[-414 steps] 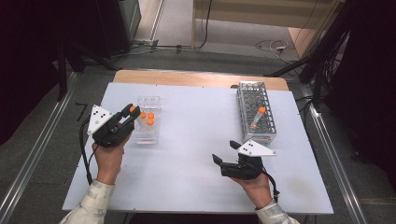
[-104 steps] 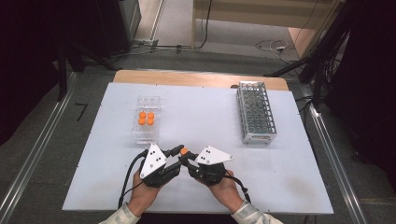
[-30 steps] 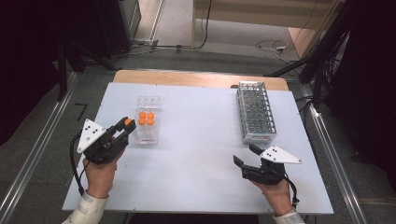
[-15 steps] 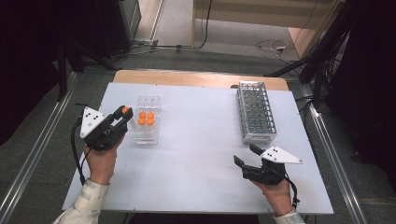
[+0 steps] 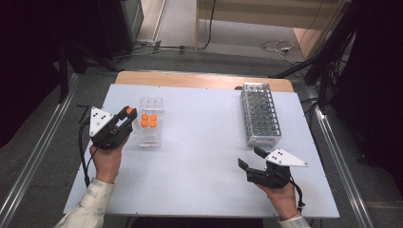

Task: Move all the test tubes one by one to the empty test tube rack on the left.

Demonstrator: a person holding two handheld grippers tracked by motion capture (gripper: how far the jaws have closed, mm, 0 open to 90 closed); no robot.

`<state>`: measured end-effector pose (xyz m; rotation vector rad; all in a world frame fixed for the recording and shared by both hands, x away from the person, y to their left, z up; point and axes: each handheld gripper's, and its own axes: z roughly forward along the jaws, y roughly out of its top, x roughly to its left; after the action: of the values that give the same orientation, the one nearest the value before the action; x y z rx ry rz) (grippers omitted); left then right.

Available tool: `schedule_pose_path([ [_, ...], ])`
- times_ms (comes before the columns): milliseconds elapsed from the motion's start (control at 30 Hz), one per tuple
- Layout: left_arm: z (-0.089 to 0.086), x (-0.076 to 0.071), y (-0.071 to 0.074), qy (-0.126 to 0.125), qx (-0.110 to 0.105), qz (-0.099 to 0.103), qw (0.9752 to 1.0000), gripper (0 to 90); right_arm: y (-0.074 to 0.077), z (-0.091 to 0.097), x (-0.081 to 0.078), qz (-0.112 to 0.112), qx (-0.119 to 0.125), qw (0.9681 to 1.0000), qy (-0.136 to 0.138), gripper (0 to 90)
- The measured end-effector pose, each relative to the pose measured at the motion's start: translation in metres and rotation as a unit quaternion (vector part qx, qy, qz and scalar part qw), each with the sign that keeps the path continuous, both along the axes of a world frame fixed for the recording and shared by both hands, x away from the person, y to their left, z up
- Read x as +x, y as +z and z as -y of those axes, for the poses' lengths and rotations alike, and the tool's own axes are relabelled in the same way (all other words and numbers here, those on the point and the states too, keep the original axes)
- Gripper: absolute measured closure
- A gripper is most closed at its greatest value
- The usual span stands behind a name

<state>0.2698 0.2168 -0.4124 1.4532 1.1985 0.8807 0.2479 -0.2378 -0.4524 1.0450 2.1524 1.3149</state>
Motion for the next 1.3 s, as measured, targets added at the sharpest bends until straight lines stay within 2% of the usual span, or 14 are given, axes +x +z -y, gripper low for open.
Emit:
schedule_pose_path([
  [300,0.002,0.003,-0.015,-0.001,0.000,-0.014,0.9999,69.3,0.000,0.000,0.000,0.000,0.000,1.0000,-0.001,24.5],
  [800,0.001,-0.001,-0.016,-0.005,-0.006,-0.012,0.9999,64.0,0.000,0.001,0.000,0.000,0.000,1.0000,-0.004,24.5],
  [1033,0.001,-0.006,-0.016,-0.014,-0.027,-0.011,0.9995,56.1,0.000,0.002,0.001,0.000,0.000,1.0000,-0.006,24.5],
  [1167,0.002,-0.009,-0.017,-0.016,-0.029,-0.010,0.9994,47.6,-0.001,0.004,0.002,-0.002,0.000,0.9999,-0.011,24.4],
  [1300,0.004,-0.012,-0.017,-0.018,-0.026,-0.009,0.9995,44.0,-0.002,0.005,0.003,-0.001,0.000,0.9999,-0.014,24.4],
])
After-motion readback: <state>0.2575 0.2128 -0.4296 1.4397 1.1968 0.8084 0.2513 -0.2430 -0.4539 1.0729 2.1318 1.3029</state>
